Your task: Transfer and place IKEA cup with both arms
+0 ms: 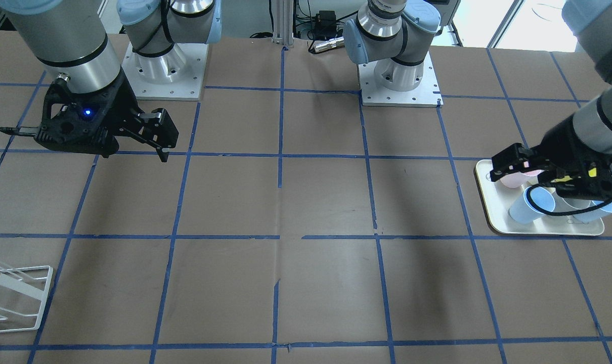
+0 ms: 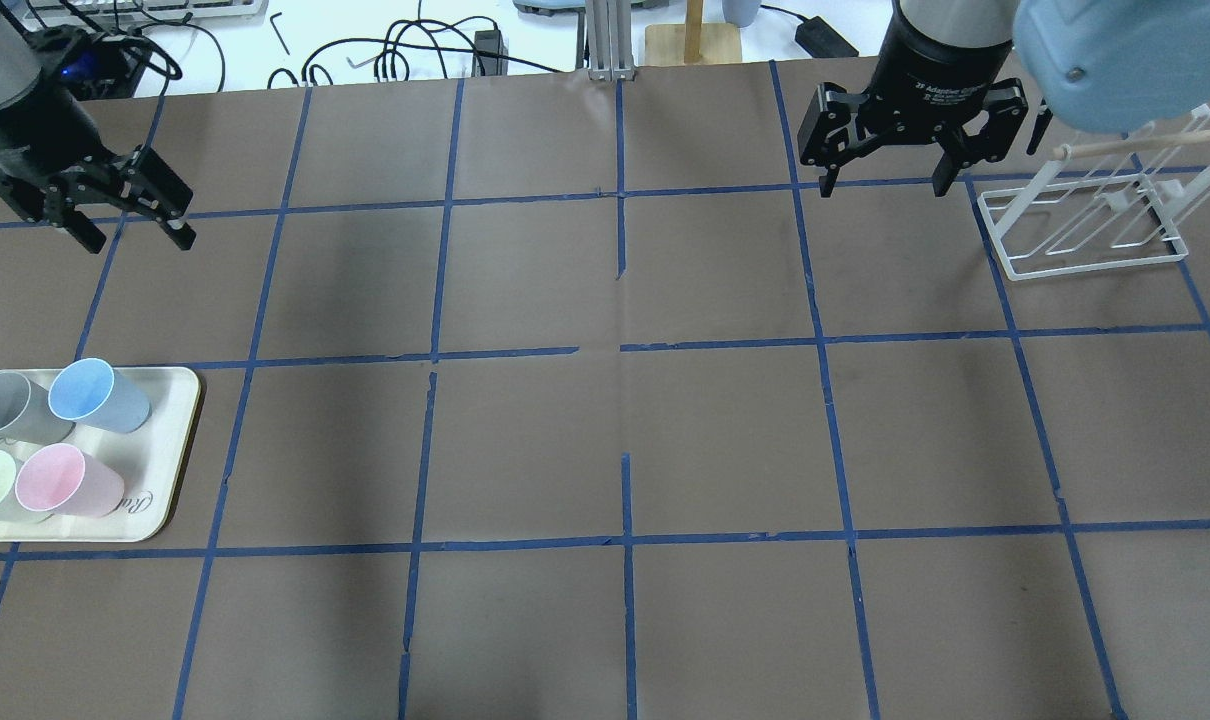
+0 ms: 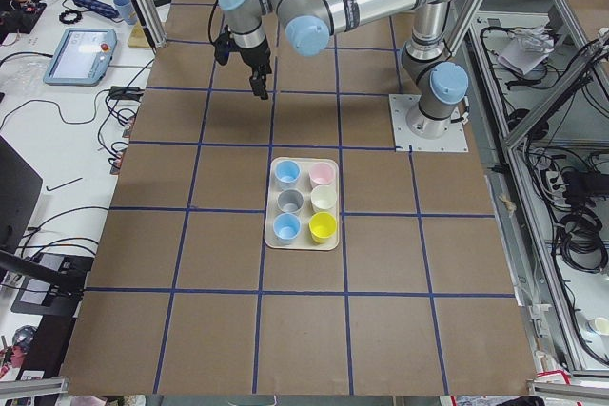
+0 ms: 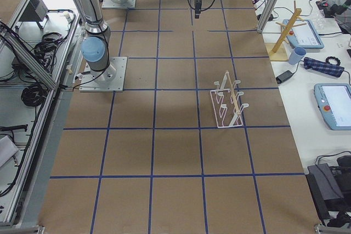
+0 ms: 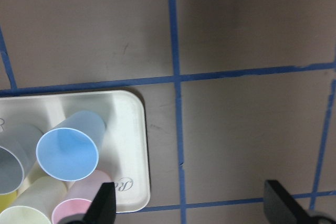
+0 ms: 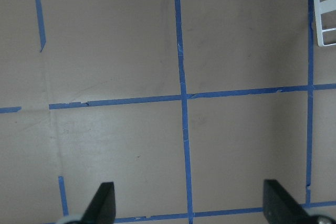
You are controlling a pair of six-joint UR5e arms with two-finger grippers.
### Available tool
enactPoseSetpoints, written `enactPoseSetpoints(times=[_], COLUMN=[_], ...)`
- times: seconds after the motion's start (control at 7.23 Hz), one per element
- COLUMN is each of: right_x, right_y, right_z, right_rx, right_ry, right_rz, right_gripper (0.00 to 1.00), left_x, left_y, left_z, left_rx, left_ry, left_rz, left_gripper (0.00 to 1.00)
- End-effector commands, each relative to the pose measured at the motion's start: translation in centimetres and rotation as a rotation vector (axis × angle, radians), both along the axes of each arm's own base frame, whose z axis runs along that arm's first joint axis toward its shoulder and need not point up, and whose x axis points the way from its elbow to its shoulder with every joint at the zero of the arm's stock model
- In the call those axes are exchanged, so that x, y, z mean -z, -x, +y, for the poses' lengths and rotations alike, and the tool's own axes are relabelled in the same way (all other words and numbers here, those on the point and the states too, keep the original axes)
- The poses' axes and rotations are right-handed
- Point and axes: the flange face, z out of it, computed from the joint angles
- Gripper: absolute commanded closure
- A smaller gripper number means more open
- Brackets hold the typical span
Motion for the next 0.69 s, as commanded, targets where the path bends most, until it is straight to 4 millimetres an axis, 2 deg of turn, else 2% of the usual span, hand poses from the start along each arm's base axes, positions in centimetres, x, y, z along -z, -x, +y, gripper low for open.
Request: enactPoseSetpoints(times=[0.0,0.14,0.28,0.42,0.55], right_x=[-0.7,-0.6,-0.6,-0.7,-0.6], right_y=[-0.1,-0.1,0.2,0.2,0.2], right_z=[0.7,0.7,0.5,0.6,0.6], right_rx=[0.003,-0.007,-0.004,0.004,0.004], right_ry=[0.004,0.004,0.008,0.012,0.004], right_rz=[0.003,0.001,0.003,0.004,0.006], right_gripper=[0.0,0.0,0.0,0.0,0.0], left_x=[-4.5,-5.4,-5.5,-5.3,-4.0], left_y=[10.6,14.0,15.8,16.4,16.4], left_z=[3.7,5.4,6.8,8.2,9.5], left_rx=[-0.047,-0.028,0.004,0.018,0.021], left_ry=[0.038,0.054,0.053,0.049,0.023], left_rz=[-0.016,-0.02,-0.024,-0.028,-0.032], left_gripper=[0.0,0.0,0.0,0.0,0.0])
